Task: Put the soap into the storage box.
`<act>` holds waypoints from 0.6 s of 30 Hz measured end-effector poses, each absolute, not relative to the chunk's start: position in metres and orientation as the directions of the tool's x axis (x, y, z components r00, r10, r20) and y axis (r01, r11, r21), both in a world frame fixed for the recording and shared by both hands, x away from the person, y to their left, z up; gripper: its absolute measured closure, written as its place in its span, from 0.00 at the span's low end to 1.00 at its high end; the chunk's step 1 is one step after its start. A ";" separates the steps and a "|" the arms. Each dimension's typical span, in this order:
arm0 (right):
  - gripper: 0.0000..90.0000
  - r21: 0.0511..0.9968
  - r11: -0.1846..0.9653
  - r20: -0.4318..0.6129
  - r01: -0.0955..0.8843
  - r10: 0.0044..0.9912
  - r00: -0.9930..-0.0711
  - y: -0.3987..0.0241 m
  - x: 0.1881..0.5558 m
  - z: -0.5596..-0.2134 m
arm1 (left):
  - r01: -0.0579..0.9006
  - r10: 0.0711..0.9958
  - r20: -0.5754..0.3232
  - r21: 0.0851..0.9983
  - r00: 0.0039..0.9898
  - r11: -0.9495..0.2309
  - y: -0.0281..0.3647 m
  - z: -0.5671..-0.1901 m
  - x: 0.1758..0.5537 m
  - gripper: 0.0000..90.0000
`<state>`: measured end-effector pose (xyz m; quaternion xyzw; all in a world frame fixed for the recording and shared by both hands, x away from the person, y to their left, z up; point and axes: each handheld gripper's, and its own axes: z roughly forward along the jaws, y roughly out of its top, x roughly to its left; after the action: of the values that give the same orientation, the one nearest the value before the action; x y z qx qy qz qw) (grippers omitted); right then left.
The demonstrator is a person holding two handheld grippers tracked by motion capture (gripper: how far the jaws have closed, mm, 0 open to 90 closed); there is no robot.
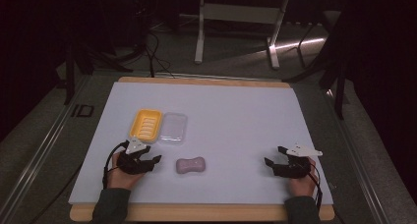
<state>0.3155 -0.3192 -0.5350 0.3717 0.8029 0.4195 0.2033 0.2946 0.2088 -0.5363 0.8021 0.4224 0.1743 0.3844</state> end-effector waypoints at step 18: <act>0.26 0.832 0.381 -0.035 0.404 0.762 -0.647 -0.319 0.313 -0.535 | 0.538 0.771 -0.028 0.733 0.636 -0.416 0.207 -0.523 0.295 0.48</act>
<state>0.3131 -0.3185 -0.5348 0.3628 0.8032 0.4220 0.2124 0.2954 0.2074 -0.5228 0.8263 0.3960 0.1591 0.3675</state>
